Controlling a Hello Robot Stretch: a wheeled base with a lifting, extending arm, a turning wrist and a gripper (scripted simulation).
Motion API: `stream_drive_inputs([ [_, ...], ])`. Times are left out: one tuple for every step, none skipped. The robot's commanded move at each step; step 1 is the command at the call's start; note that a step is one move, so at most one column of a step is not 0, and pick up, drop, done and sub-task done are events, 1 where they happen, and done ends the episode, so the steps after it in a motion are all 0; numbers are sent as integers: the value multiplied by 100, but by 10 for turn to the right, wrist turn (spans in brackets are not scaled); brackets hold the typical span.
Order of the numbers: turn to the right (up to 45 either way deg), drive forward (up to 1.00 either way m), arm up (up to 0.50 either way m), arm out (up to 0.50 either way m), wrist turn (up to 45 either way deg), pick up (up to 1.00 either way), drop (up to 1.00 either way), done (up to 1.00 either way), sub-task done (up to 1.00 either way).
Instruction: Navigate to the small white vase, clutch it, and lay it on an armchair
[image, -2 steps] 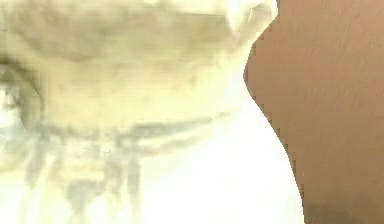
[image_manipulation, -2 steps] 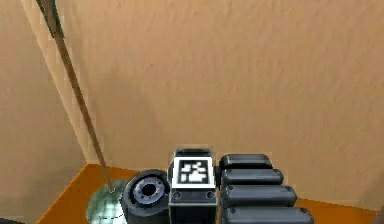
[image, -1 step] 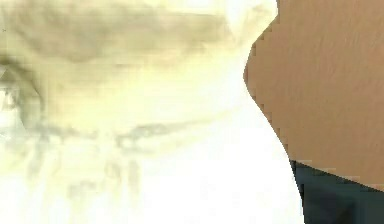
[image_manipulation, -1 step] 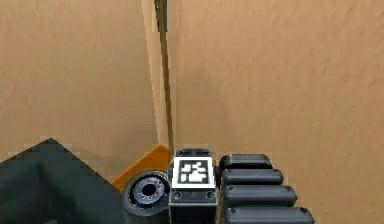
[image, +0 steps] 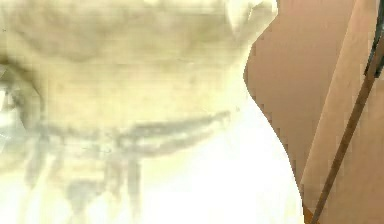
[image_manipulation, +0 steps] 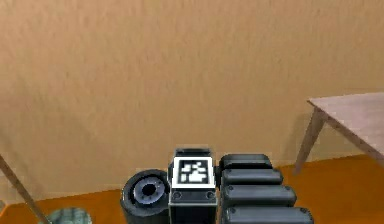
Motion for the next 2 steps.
stream_drive_inputs([
  [90, 0, 0, 0, 0, 0, 0, 0, 0],
  [-420, 0, 0, 0, 0, 0, 0, 0, 0],
])
